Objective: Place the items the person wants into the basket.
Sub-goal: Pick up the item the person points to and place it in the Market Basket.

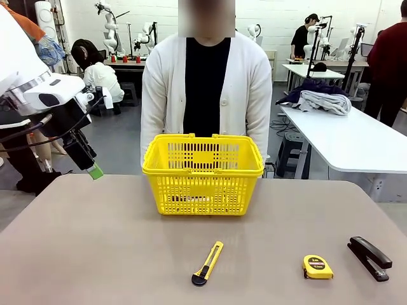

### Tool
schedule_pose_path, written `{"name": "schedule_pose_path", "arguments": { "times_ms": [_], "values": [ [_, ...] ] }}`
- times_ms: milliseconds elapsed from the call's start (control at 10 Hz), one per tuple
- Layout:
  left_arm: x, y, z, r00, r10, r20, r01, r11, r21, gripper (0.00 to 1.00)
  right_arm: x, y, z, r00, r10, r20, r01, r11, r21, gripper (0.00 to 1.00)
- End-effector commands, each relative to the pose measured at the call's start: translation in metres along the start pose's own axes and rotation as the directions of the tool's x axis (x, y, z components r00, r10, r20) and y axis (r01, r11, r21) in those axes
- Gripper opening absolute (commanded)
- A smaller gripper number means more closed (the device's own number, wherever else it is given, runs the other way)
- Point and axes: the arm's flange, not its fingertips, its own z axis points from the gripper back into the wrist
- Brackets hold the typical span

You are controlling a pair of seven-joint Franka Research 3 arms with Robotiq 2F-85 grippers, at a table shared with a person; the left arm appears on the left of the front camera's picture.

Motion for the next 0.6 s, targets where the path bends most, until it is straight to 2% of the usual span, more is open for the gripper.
{"name": "schedule_pose_path", "arguments": {
  "times_ms": [0,300,400,500],
  "values": [
    [-0.001,-0.002,0.003,1.000,0.001,0.000,-0.001,1.000,0.008,1.00,0.000,0.000,-0.001,1.000,0.006,0.001,-0.006,1.000,0.017,1.00],
    [0.000,-0.001,0.002,1.000,-0.001,0.003,0.001,1.000,0.003,1.00,0.000,0.000,-0.001,1.000,0.006,0.001,-0.006,1.000,0.017,1.00],
    [-0.023,0.009,0.032,0.995,-0.042,0.089,0.049,0.996,-0.079,1.00,0.000,0.000,-0.001,1.000,0.006,0.001,-0.006,1.000,0.017,1.00],
    [-0.051,0.030,0.067,0.982,-0.034,0.188,0.070,0.980,-0.187,1.00,0.000,0.000,-0.001,1.000,0.006,0.001,-0.006,1.000,0.017,1.00]
  ]
}}
